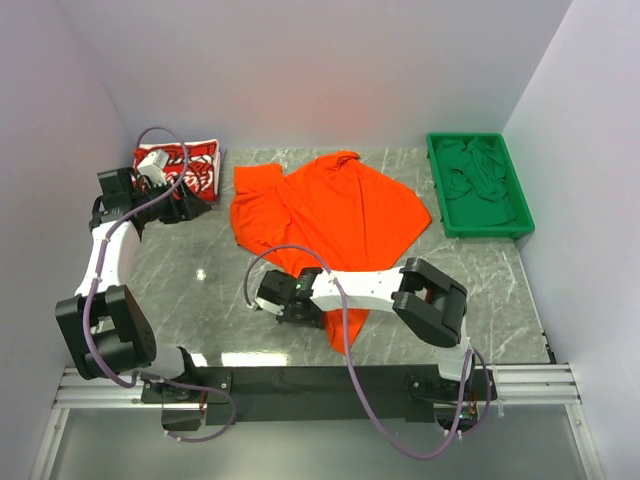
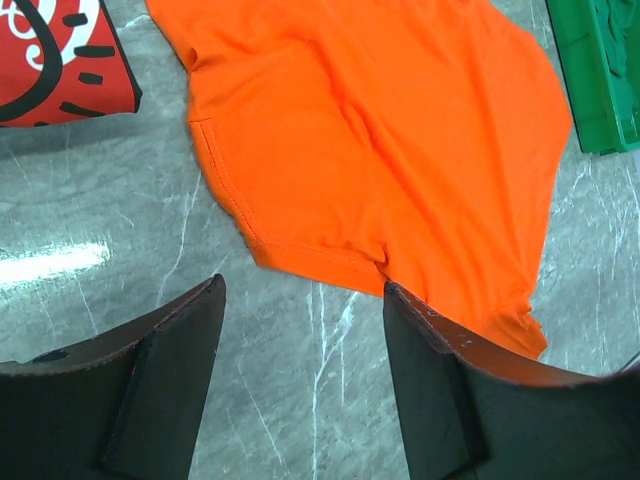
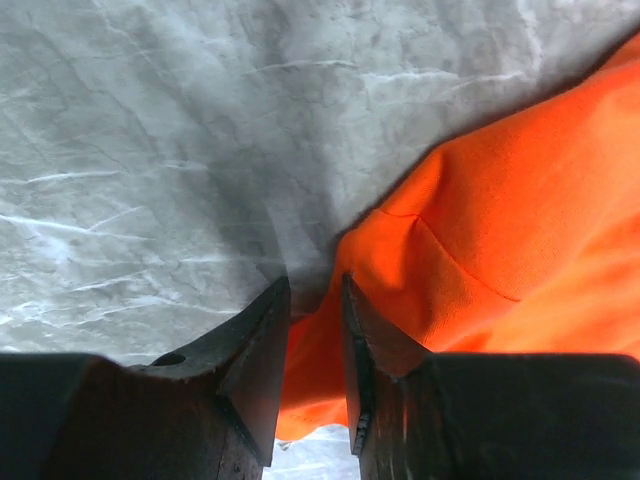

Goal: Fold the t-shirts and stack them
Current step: Flatten the tshirt out

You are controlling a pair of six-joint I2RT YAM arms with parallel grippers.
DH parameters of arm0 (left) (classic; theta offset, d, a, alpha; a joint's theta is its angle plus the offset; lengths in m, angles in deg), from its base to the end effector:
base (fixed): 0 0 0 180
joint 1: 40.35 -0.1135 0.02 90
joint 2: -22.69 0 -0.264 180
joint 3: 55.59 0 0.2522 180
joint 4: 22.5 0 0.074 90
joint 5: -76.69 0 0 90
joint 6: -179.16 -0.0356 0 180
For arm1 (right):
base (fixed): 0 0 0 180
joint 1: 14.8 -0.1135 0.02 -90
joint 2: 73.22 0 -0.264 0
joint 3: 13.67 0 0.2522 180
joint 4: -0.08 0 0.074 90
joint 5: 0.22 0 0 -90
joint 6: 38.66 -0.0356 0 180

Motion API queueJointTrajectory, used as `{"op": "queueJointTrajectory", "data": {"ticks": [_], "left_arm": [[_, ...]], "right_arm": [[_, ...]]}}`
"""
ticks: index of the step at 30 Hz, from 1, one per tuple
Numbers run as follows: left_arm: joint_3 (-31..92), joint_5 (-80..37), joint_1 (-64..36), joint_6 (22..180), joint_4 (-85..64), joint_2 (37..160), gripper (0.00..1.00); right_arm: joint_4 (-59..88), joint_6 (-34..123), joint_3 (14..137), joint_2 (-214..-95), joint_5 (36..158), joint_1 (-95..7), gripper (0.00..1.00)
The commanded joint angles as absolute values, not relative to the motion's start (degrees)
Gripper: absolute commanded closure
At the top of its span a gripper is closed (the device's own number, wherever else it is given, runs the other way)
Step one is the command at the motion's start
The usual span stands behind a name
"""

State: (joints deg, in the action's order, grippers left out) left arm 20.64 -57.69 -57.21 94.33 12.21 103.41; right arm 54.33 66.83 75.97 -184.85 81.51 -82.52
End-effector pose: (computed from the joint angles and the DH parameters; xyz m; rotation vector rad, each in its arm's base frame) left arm 0.3000 0.0649 0.2914 -0.0020 2.1259 -0.7460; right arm 0.1477 0.3470 0.1584 -1.8822 2.1572 -0.0338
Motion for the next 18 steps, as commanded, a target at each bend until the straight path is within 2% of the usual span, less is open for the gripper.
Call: {"op": "queueJointTrajectory", "data": {"ticks": [1, 2, 5, 6, 8, 9, 12, 18], "left_arm": [[23.1, -59.0, -57.5, 94.2, 11.6, 103.5, 0.3], [23.2, -59.2, -57.5, 94.3, 11.6, 103.6, 0.3], [23.5, -59.3, -57.4, 94.3, 11.6, 104.1, 0.3], [23.6, -59.5, -57.5, 94.4, 11.6, 104.2, 0.3], [24.0, -59.5, -57.5, 94.5, 11.6, 104.7, 0.3], [24.3, -59.7, -57.4, 94.6, 11.6, 104.8, 0.3], [24.5, -60.8, -57.4, 94.1, 11.6, 105.2, 0.3], [23.6, -62.7, -57.0, 91.9, 12.2, 105.3, 0.31]], "right_arm": [[52.1, 67.6, 74.0, -185.1, 80.2, -81.6, 0.65], [51.9, 67.5, 73.8, -185.2, 80.4, -81.4, 0.66], [51.9, 67.1, 73.6, -185.5, 81.0, -80.6, 0.76], [52.2, 66.9, 74.0, -185.5, 81.7, -80.5, 0.86], [53.0, 66.6, 74.7, -185.4, 82.2, -79.2, 0.98], [53.5, 66.5, 75.4, -184.5, 82.4, -78.6, 1.0], [54.8, 66.2, 77.4, -180.2, 85.8, -75.9, 1.0], [55.3, 66.3, 77.4, -167.9, 101.0, -67.3, 1.0]]}}
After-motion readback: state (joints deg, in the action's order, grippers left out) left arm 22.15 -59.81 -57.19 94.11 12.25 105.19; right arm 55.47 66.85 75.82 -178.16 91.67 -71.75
